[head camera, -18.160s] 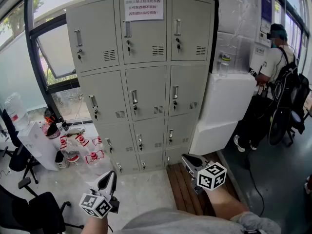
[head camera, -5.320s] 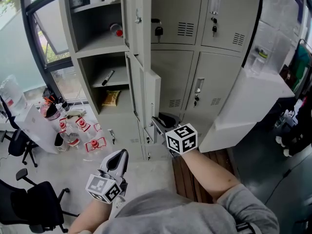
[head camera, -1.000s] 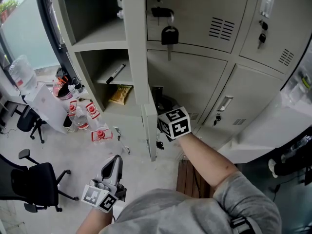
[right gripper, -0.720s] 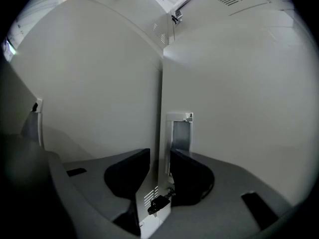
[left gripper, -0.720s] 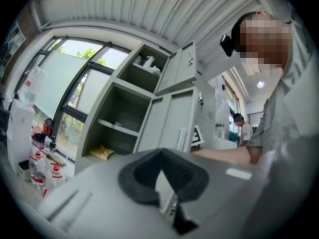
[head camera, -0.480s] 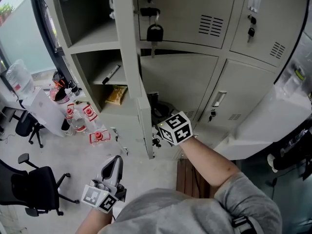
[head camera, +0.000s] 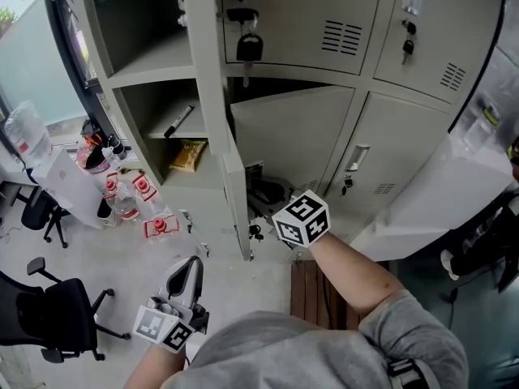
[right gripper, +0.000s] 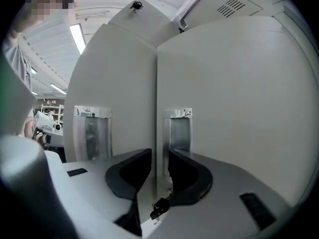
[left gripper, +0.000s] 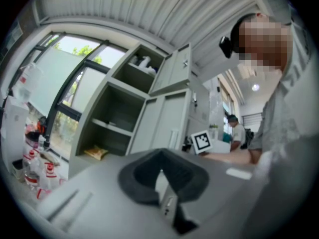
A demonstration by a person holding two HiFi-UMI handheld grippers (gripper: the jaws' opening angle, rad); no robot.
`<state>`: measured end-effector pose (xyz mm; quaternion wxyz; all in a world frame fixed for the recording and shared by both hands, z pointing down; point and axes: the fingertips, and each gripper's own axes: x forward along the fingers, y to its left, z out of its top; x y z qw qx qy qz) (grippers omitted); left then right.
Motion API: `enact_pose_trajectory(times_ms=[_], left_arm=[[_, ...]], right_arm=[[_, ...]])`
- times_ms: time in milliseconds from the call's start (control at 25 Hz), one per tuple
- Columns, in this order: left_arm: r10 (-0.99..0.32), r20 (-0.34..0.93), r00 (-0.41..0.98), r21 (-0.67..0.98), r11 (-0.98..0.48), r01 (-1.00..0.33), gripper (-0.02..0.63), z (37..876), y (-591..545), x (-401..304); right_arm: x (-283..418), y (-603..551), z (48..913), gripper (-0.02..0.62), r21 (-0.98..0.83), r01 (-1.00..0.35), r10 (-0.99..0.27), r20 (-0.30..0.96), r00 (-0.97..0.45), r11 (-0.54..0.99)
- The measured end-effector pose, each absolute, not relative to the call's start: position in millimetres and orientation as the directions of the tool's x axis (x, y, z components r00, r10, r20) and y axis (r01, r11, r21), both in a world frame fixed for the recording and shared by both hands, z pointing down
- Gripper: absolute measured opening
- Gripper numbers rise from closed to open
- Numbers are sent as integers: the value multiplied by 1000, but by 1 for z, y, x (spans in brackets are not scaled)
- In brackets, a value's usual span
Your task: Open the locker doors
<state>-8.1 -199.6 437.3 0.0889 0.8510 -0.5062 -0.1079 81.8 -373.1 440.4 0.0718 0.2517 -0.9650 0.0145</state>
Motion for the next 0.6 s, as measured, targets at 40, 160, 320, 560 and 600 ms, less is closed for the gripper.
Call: enact_pose_trajectory(times_ms=[40, 160, 320, 560, 600], left_arm=[[-880, -95, 466, 261, -473, -841, 5, 437, -199, -8], [-877, -95, 470, 263, -478, -838, 5, 438, -199, -7], [-872, -101, 480, 265, -488, -831, 5, 438, -200, -3], [-862, -108, 495, 264, -505, -822, 5, 436, -203, 5], [-861, -108, 497, 264, -507, -821, 5, 436, -203, 7]], right_arm=[[84, -369, 440, 98, 7, -477, -473, 147, -869, 879], [90, -358, 440, 94, 2, -442, -437, 152, -886, 897], [98, -345, 441, 89, -11, -394, -387, 157, -909, 919], [110, -330, 441, 81, -38, -331, -322, 155, -934, 943], [112, -327, 441, 81, -42, -322, -312, 153, -938, 946]])
